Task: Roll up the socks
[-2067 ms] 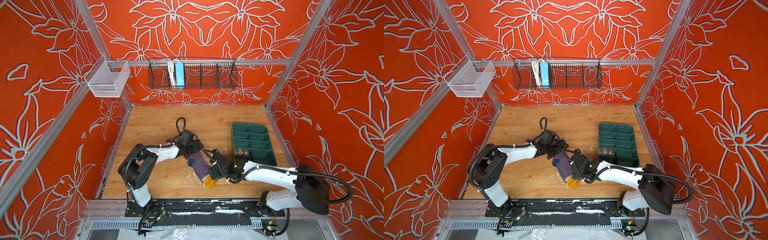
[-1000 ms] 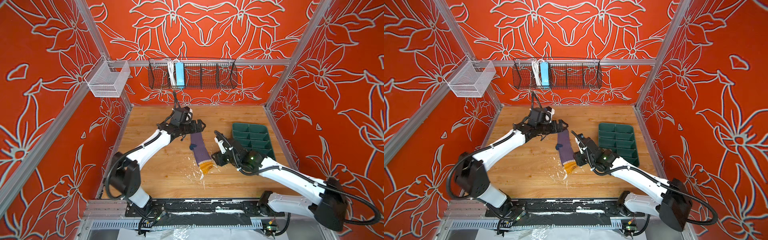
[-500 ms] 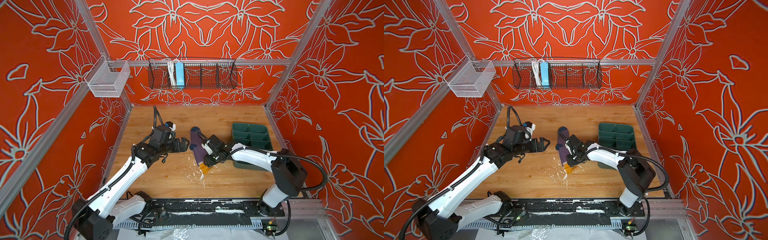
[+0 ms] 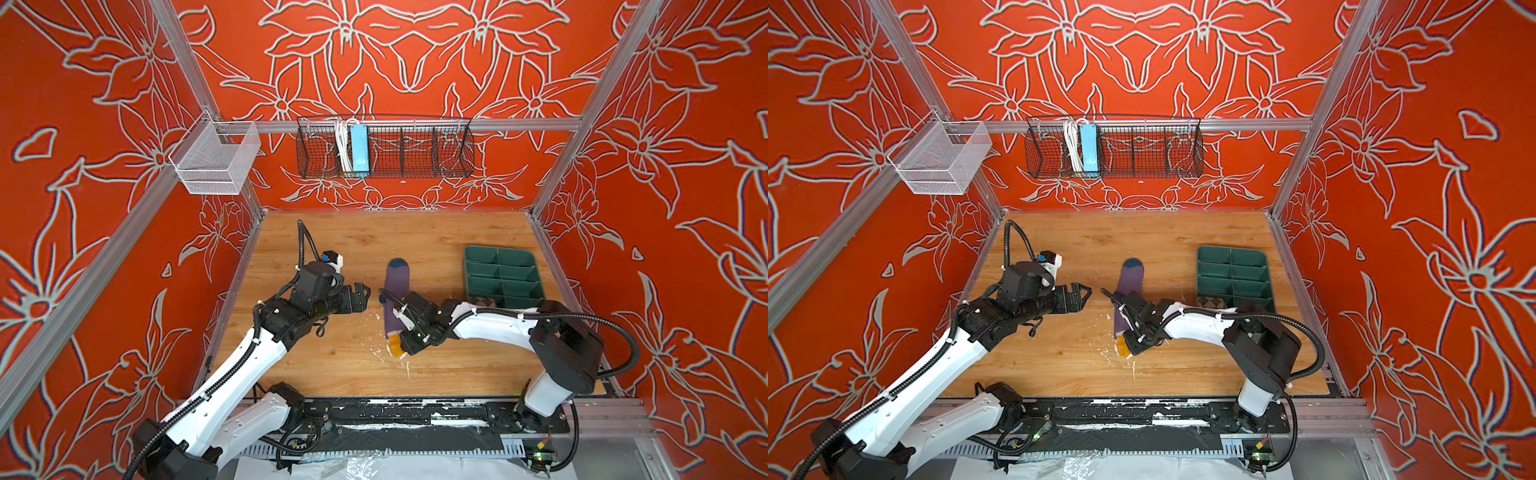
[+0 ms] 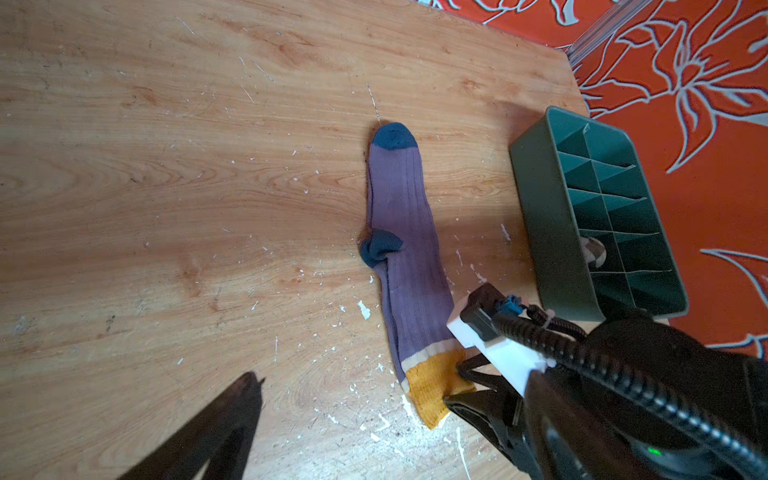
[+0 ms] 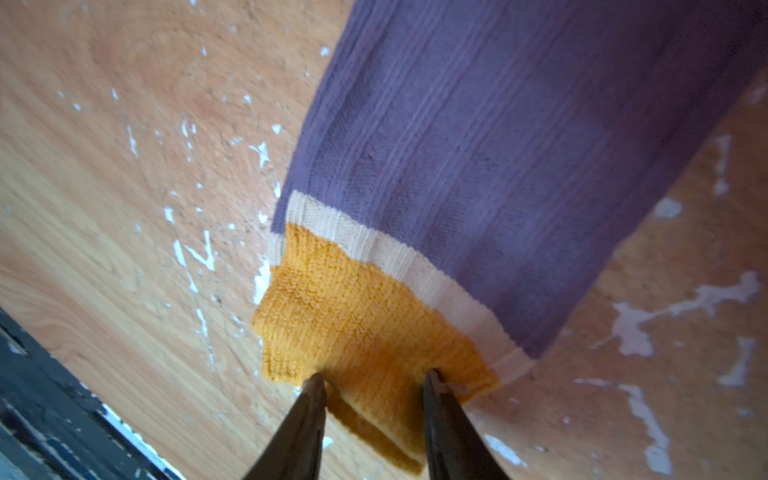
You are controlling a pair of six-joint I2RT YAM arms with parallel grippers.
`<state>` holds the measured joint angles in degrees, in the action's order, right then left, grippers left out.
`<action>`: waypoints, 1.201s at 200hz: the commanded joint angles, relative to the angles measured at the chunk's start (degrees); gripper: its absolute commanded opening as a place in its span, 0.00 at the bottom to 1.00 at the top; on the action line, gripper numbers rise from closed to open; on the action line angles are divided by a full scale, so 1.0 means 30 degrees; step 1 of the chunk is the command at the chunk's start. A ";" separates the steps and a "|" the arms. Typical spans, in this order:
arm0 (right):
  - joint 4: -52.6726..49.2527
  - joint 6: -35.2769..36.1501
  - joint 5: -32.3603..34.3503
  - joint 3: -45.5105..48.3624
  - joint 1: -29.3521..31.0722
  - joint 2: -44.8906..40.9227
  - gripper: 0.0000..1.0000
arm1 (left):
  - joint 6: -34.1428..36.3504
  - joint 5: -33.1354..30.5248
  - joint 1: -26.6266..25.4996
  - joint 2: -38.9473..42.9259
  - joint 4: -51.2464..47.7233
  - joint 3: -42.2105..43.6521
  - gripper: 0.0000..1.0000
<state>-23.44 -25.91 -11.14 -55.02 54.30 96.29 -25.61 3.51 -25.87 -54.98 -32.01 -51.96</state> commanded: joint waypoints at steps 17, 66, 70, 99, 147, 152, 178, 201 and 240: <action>-0.0853 0.0497 -0.0755 -0.0557 0.0463 0.0098 0.40 | 0.1190 0.0178 0.0121 0.0198 -0.0660 -0.1155 0.97; -0.2952 0.3112 0.1031 -0.2108 -0.0126 -0.4561 0.54 | 0.6662 0.2595 -0.0590 0.3328 0.0573 -0.0190 0.98; -0.2939 0.3128 0.0966 -0.2076 -0.0310 -0.4977 0.55 | 0.7200 0.2426 -0.0902 0.3679 0.0768 0.0055 0.98; -0.2254 0.3797 0.1325 -0.1140 -0.1403 -0.7560 0.57 | 1.1857 0.0538 -0.3852 0.5896 0.2089 0.2188 0.98; -0.0405 1.3625 -0.0252 0.3072 -0.0899 -1.1422 0.59 | 1.8529 -0.0101 -0.7005 0.7717 0.3570 0.6227 1.00; 0.0034 1.4608 -0.0390 0.3584 -0.0700 -1.1846 0.59 | 1.8757 -0.0447 -0.7168 0.7696 0.3554 0.6355 1.00; 0.1629 1.9906 -0.0469 0.5750 0.0427 -1.2643 0.53 | 1.9196 -0.1179 -0.7642 0.7843 0.3172 0.6474 0.98; 0.2680 2.1866 0.1120 0.5942 0.1282 -1.0960 0.50 | 1.9170 -0.1488 -0.7915 0.8300 0.3272 0.6808 0.98; 0.4595 2.3112 0.3630 0.5129 0.2703 -0.7267 0.53 | 1.9344 -0.1579 -0.8016 0.8540 0.3492 0.7239 0.98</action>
<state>-15.64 35.97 -5.13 -38.02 60.53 70.15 30.33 -0.30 -49.52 -29.58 -22.94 -31.20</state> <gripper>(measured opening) 0.510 0.981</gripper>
